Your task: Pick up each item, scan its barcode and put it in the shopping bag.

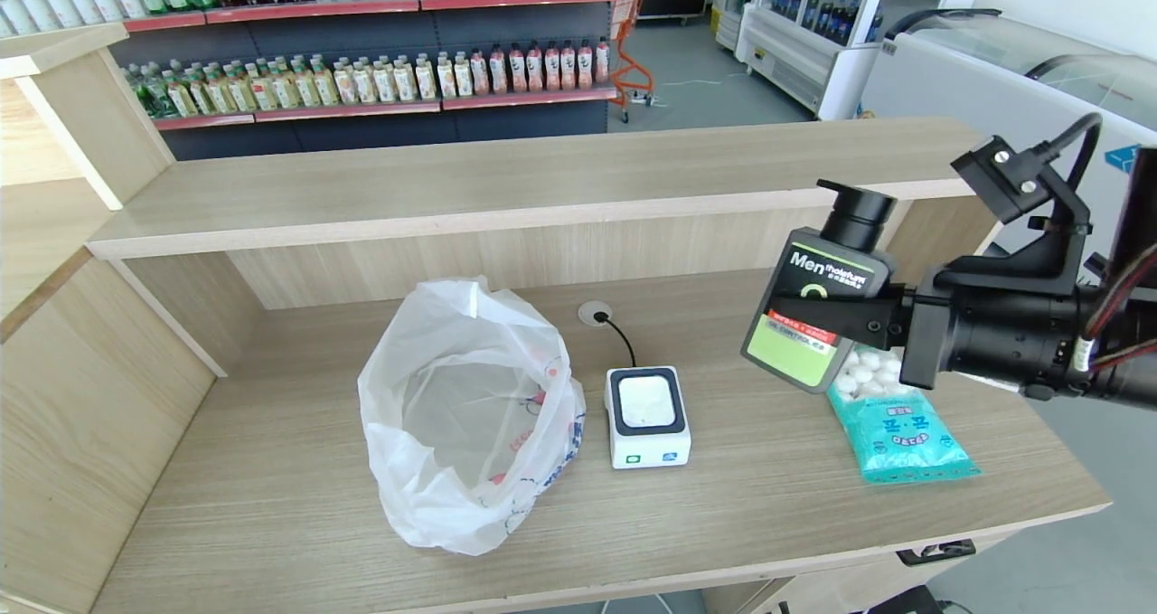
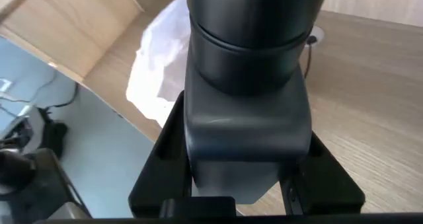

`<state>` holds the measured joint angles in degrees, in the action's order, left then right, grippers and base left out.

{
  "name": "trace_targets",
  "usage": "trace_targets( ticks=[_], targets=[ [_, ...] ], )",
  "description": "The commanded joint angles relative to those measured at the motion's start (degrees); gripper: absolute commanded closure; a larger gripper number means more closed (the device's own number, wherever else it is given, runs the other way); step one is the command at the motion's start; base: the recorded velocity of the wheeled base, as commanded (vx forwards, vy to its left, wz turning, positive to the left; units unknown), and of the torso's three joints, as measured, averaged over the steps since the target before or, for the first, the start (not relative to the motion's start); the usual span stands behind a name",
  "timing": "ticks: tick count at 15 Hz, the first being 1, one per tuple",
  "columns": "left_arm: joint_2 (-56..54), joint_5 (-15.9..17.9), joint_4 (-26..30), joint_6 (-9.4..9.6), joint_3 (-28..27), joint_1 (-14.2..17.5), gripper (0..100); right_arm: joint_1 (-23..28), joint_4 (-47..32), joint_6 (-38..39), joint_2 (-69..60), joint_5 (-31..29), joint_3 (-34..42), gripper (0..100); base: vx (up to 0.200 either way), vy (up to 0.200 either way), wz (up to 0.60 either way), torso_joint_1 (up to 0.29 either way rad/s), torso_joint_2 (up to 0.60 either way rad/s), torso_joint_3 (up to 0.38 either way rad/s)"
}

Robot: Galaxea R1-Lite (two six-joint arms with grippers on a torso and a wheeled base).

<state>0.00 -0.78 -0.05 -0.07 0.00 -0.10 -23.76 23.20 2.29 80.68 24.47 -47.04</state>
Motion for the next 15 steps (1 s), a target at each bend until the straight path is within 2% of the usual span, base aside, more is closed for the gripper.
trace_targets(
  ticks=[1,2,3,5,6,7,13,15],
  targets=[
    [0.1,0.0,0.0,-0.01,0.0,0.0,0,-6.3,-5.7,-3.0,-3.4,-7.6,-4.9,100,0.0,0.0,0.0,0.0,0.0,0.0],
    [0.1,0.0,0.0,-0.01,0.0,0.0,0,-8.1,-5.5,-3.2,-3.2,-12.0,-5.9,100,0.0,0.0,0.0,0.0,0.0,0.0],
    [0.1,0.0,0.0,-0.01,0.0,0.0,0,-9.1,-5.8,-3.3,-2.7,-13.5,-5.9,100,0.0,0.0,0.0,0.0,0.0,0.0],
    [0.1,0.0,0.0,-0.01,0.0,0.0,0,-9.2,-10.1,-5.6,-2.8,-13.4,-7.3,100,0.0,0.0,0.0,0.0,0.0,0.0],
    [0.1,0.0,0.0,-0.01,0.0,0.0,0,-9.6,-14.8,-8.3,-3.2,-14.0,-8.1,100,0.0,0.0,0.0,0.0,0.0,0.0],
    [0.1,0.0,0.0,-0.01,0.0,0.0,0,-10.1,-14.4,-10.1,-3.6,-14.7,-7.4,100,0.0,0.0,0.0,0.0,0.0,0.0],
    [0.1,0.0,0.0,-0.01,0.0,0.0,0,-8.5,-16.3,-13.0,-3.4,-27.5,-8.2,100,0.0,0.0,0.0,0.0,0.0,0.0],
    [0.1,0.0,0.0,-0.01,0.0,0.0,0,-8.1,-16.3,-16.7,-3.8,-27.7,-8.2,100,0.0,0.0,0.0,0.0,0.0,0.0]
  ],
)
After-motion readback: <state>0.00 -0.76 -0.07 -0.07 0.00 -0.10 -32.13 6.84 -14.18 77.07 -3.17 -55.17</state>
